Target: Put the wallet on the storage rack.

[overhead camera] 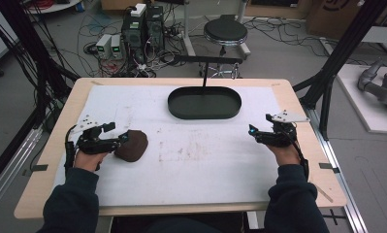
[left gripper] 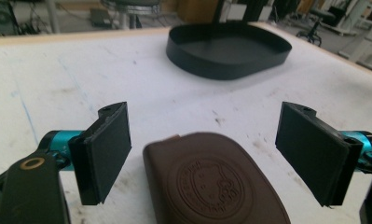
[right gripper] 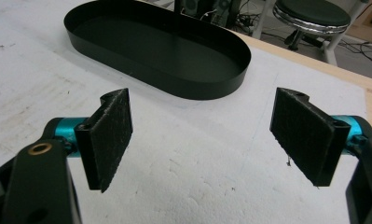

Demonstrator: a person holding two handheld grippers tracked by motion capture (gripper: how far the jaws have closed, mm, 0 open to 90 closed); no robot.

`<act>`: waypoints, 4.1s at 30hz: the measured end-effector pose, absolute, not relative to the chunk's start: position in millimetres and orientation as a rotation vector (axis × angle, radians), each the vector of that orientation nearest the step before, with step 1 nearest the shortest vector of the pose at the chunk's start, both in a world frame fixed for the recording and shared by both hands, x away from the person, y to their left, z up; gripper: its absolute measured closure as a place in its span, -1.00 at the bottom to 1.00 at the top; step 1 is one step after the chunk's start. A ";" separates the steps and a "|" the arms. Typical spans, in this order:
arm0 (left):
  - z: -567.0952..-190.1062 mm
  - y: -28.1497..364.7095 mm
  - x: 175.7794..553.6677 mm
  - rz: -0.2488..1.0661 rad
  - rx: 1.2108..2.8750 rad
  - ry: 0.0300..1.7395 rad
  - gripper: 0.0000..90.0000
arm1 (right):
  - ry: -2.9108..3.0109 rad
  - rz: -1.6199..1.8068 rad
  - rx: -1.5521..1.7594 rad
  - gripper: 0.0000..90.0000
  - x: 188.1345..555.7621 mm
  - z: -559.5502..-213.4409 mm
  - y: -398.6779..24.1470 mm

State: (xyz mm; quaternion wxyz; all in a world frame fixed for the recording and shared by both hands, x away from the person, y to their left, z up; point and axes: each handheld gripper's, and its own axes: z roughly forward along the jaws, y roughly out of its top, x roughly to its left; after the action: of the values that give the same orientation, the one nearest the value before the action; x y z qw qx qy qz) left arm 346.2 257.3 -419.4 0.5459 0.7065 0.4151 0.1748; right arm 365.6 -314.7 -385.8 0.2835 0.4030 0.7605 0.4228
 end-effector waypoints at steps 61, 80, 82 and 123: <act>-433.6 257.5 353.9 0.265 1.722 1.136 0.35 | 2.076 1.135 1.064 -0.52 363.5 -388.5 -310.7; -406.0 226.6 336.0 0.592 1.882 0.884 0.40 | 2.082 1.128 1.063 -0.52 364.5 -390.0 -310.4; -405.5 225.5 335.5 0.591 1.879 0.879 0.39 | 2.081 1.130 1.065 -0.52 364.5 -390.0 -310.9; -418.5 214.5 341.1 0.408 1.833 0.885 -0.51 | 2.097 1.135 1.065 -0.51 364.8 -390.6 -310.9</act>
State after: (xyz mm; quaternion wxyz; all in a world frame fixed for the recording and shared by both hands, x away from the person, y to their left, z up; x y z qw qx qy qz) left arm 341.1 214.5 -418.5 0.5079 0.7606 0.3673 0.1692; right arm 364.8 -310.9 -390.6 0.2619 0.3935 0.7751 0.4193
